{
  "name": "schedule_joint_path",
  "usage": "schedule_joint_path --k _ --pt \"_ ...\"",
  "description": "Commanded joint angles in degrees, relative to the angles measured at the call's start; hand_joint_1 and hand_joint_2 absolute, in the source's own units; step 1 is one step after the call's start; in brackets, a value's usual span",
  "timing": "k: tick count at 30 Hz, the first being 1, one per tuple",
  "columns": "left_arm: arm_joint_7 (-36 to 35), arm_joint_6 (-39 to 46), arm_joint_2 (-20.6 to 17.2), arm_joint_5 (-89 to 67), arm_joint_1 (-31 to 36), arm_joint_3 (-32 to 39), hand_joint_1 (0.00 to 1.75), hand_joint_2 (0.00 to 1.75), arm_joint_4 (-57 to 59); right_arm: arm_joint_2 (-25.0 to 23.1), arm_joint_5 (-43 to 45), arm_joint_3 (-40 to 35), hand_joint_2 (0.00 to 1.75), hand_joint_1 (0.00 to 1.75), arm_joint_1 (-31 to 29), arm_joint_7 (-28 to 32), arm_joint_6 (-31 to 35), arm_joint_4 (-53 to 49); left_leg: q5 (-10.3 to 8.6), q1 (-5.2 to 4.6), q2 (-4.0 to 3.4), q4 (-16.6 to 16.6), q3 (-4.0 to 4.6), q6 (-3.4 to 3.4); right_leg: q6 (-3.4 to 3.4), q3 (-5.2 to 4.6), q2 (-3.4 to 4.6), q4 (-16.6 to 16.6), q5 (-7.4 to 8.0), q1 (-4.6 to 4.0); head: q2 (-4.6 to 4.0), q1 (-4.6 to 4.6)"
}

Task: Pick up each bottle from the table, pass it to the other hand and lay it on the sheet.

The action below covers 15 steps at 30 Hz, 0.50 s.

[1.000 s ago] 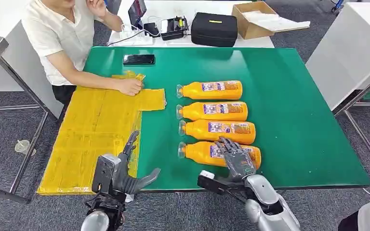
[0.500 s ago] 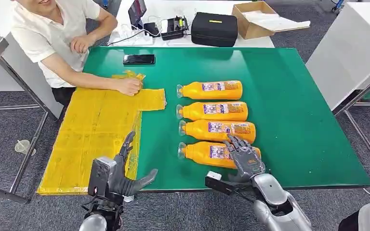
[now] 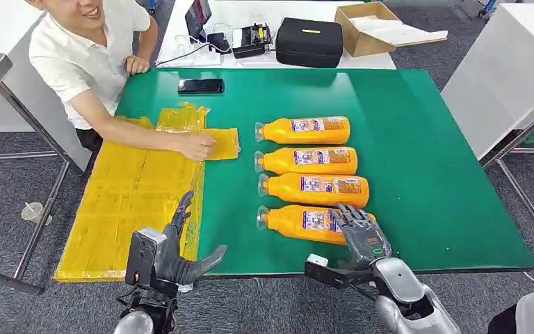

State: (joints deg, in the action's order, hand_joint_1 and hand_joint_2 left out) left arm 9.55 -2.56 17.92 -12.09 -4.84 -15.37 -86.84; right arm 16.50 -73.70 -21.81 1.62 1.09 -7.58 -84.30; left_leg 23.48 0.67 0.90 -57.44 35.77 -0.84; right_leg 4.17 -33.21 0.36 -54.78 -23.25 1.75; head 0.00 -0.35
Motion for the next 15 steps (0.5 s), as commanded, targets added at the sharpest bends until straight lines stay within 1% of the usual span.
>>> schedule_joint_path --k 1,3,6,9,11,12,15 --pt "-0.06 0.25 1.74 -0.11 -1.79 -1.25 0.0 1.75 0.84 0.05 1.58 2.5 1.75 0.0 -1.2 -0.52 -0.85 2.47 0.1 0.0 -0.1 -0.01 -0.16 -0.02 -0.15 0.16 0.03 0.02 -0.07 -0.03 0.0 0.0" --pt "-0.01 0.24 1.77 -0.11 -1.68 -1.39 0.0 1.75 1.09 -1.05 2.11 3.4 1.75 0.0 -2.04 -0.46 -0.64 4.16 0.23 0.0 -0.17 -0.08 -0.35 -0.02 -0.28 0.35 0.02 -0.02 -0.19 -0.07 0.0 0.0" --pt "-0.01 0.24 1.73 -0.12 -1.27 -1.95 0.0 1.75 1.55 -2.38 3.19 4.55 1.75 0.0 -3.9 0.36 0.18 6.83 0.06 0.01 -0.12 0.02 -0.13 -0.01 -0.12 0.12 0.05 0.05 -0.02 -0.03 0.0 0.0" --pt "-0.02 0.23 1.65 -0.09 -0.95 -2.32 0.0 1.75 1.68 -3.07 3.76 5.17 1.75 0.0 -5.41 1.14 0.82 7.92 0.15 0.01 -0.25 -0.01 -0.27 0.0 -0.22 0.25 0.14 0.03 -0.07 -0.06 0.0 0.0" --pt "-0.3 0.0 1.82 -0.28 -0.2 -2.04 0.0 1.75 1.61 -3.56 3.68 5.34 1.75 0.0 -6.06 1.23 1.18 8.27 0.05 0.01 -0.14 0.01 -0.11 -0.01 -0.12 0.1 0.08 0.04 -0.01 -0.03 0.0 0.0" --pt "-0.58 -0.18 1.88 -0.39 0.17 -1.88 0.0 1.75 1.58 -3.82 3.69 5.46 1.75 0.0 -6.35 1.24 1.22 8.49 0.11 0.01 -0.17 0.0 -0.23 -0.01 -0.2 0.22 0.07 0.03 -0.06 -0.05 0.0 0.0" --pt "-1.07 -0.45 2.08 -0.46 0.65 -1.56 0.0 1.75 1.61 -4.58 3.84 6.2 1.75 0.0 -6.8 1.33 1.46 9.07 0.07 0.02 -0.15 -0.01 -0.15 -0.01 -0.16 0.14 0.07 0.03 -0.03 -0.06 0.0 0.0"
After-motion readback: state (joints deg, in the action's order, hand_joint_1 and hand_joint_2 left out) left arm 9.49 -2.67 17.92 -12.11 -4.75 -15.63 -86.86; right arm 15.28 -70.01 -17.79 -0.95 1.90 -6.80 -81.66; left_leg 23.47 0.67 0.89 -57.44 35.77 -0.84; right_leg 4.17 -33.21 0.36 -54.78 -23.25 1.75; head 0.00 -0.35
